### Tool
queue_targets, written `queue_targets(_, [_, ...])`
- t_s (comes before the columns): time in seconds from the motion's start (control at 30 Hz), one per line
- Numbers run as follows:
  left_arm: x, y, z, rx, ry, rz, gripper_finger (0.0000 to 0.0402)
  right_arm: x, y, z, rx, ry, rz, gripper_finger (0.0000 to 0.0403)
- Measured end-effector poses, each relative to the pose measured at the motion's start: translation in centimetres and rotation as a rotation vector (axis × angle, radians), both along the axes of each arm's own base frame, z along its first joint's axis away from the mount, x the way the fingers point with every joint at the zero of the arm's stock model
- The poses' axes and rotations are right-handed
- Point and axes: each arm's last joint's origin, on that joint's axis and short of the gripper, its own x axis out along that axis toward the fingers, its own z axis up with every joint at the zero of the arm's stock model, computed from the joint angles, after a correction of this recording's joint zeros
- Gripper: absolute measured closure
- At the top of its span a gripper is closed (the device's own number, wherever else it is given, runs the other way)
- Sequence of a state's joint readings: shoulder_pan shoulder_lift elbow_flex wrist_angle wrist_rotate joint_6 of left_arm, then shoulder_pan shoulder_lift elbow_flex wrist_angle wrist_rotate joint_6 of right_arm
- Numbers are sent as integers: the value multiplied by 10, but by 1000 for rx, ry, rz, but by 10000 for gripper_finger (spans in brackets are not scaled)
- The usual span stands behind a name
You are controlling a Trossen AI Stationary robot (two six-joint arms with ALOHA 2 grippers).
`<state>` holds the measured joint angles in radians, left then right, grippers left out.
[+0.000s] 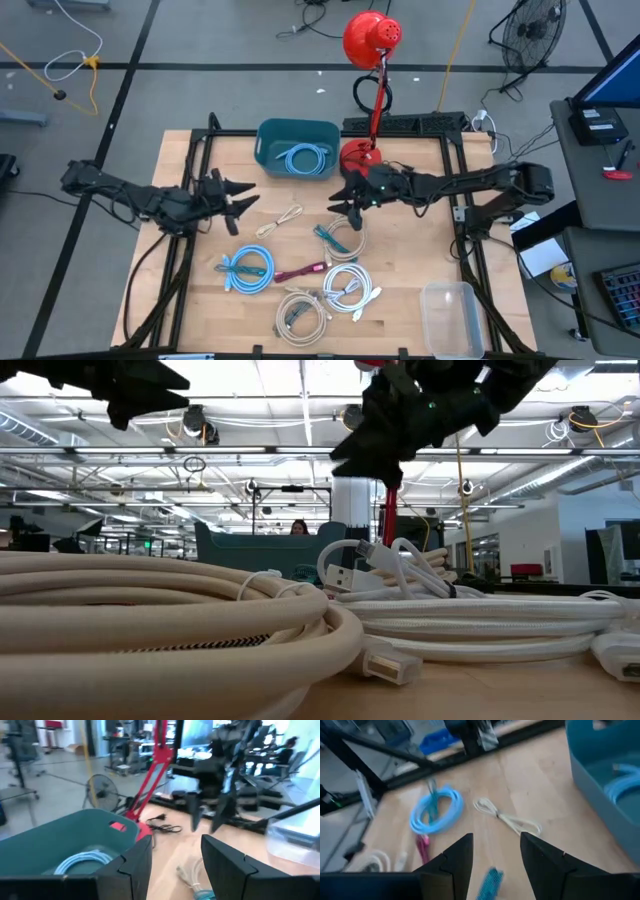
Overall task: Pick & Place USB Port
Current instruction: Put the light brown charger cable into the transparent bin
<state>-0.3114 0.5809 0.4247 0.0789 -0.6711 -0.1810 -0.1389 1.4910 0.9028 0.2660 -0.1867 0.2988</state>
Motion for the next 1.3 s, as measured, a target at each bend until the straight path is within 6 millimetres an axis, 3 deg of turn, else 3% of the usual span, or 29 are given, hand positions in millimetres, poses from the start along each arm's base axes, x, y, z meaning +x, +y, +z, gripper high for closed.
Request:
queue_targets(0.13, [-1,0,1,-11,-11,-24,229,20,-7,0,-12,8,-5,248])
queue_targets(0.23, [0,-1,0,-6,-5,-25,229,47,-11,0,-55,50,19,248])
queue_targets(0.37, [0,-1,0,-6,-2,-24,229,85,-12,-6,-121,155,117,248])
queue_targets(0.5, [0,-1,-1,-6,3,-52,229,107,-13,-15,-238,241,223,248])
queue_targets(0.7, [0,-2,-2,-4,18,-70,229,125,-7,-19,-397,245,343,248])
queue_targets(1.03, [1,-2,-1,-14,2,-70,229,158,27,-44,-492,244,421,248])
queue_targets(1.17, [1,-2,-1,-18,3,-70,229,168,25,-62,-551,289,371,248])
queue_targets(1.3, [1,-3,-1,-18,6,-93,229,173,10,-62,-534,271,322,248])
